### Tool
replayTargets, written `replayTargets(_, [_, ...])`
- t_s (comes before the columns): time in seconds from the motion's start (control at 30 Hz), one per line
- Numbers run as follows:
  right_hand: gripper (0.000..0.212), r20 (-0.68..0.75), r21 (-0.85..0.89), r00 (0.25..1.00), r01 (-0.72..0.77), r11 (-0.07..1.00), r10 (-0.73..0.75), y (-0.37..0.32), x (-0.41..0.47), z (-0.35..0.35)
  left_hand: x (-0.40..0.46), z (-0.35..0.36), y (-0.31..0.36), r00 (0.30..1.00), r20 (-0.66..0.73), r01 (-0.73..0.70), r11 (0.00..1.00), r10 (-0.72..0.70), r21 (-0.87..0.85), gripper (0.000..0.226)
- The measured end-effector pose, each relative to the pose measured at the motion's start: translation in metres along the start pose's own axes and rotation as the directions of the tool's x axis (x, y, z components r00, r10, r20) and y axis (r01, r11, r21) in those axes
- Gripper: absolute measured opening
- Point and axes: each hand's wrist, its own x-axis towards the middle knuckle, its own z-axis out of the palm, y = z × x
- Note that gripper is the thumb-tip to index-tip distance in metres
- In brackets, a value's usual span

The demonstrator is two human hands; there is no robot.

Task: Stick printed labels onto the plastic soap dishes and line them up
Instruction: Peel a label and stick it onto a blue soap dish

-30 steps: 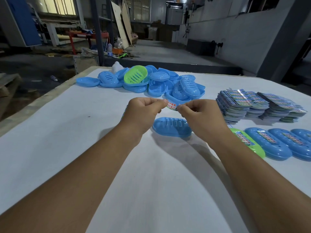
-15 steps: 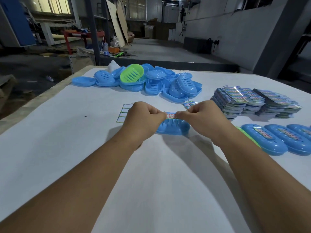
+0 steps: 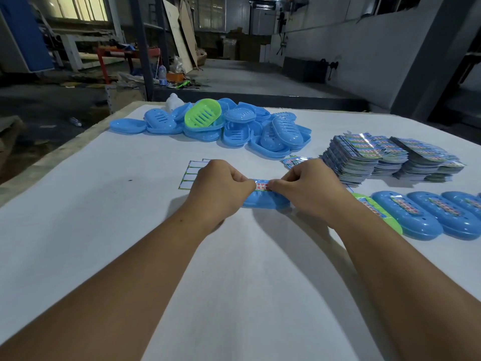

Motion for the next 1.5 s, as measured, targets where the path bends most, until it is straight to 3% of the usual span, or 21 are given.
replayTargets(0.17, [0.032,-0.012,-0.094,1.000,0.015,0.995,-0.016,-0.003,-0.002,0.002,-0.002,0.002,0.001,0.999,-0.035,-0.028,0.994,0.032,0.106,0.013])
replayTargets(0.33, [0.037,-0.094,-0.335,0.992,0.052,0.941,-0.089,-0.008,-0.005,0.003,0.001,0.004,0.008,0.995,-0.059,-0.061,0.956,0.082,0.288,0.025])
replayTargets(0.5, [0.046,-0.070,-0.412,0.996,0.025,0.911,-0.059,-0.010,0.001,0.004,0.003,0.008,0.012,0.989,-0.093,-0.067,0.897,0.119,0.438,0.027])
replayTargets(0.6, [0.042,-0.011,-0.368,0.998,0.051,0.929,-0.059,-0.007,0.001,0.003,0.007,0.008,0.009,0.991,-0.088,-0.048,0.896,0.097,0.441,0.031])
replayTargets(0.73, [0.027,0.129,-0.188,0.970,0.227,0.956,-0.205,-0.007,0.002,0.007,0.011,0.007,0.002,0.994,-0.088,-0.029,0.922,0.068,0.386,0.035])
replayTargets(0.9, [0.037,0.216,-0.016,0.912,0.359,0.933,-0.348,-0.016,-0.008,0.008,0.014,0.012,-0.007,0.989,-0.126,-0.054,0.977,0.081,0.205,0.027])
replayTargets(0.97, [0.044,0.260,-0.034,0.892,0.392,0.919,-0.371,-0.016,-0.013,0.005,0.015,0.011,-0.007,0.979,-0.179,-0.068,0.982,0.100,0.173,0.020])
replayTargets(1.1, [0.059,0.299,-0.272,0.907,0.379,0.884,-0.297,-0.015,-0.020,-0.003,0.015,0.007,-0.007,0.970,-0.213,-0.088,0.984,0.121,0.157,0.011])
replayTargets(1.27, [0.061,0.309,-0.508,0.949,0.227,0.831,-0.070,-0.007,-0.025,-0.023,0.010,0.007,-0.007,0.976,-0.176,-0.104,0.983,0.131,0.154,0.010])
replayTargets(1.37, [0.047,0.276,-0.559,0.960,0.190,0.807,-0.035,-0.001,-0.023,-0.034,0.009,0.007,-0.006,0.978,-0.164,-0.100,0.982,0.126,0.160,0.010])
replayTargets(1.5, [0.046,0.255,-0.576,0.967,0.132,0.807,0.025,0.005,-0.019,-0.042,0.010,0.008,-0.005,0.981,-0.157,-0.084,0.982,0.112,0.171,0.009])
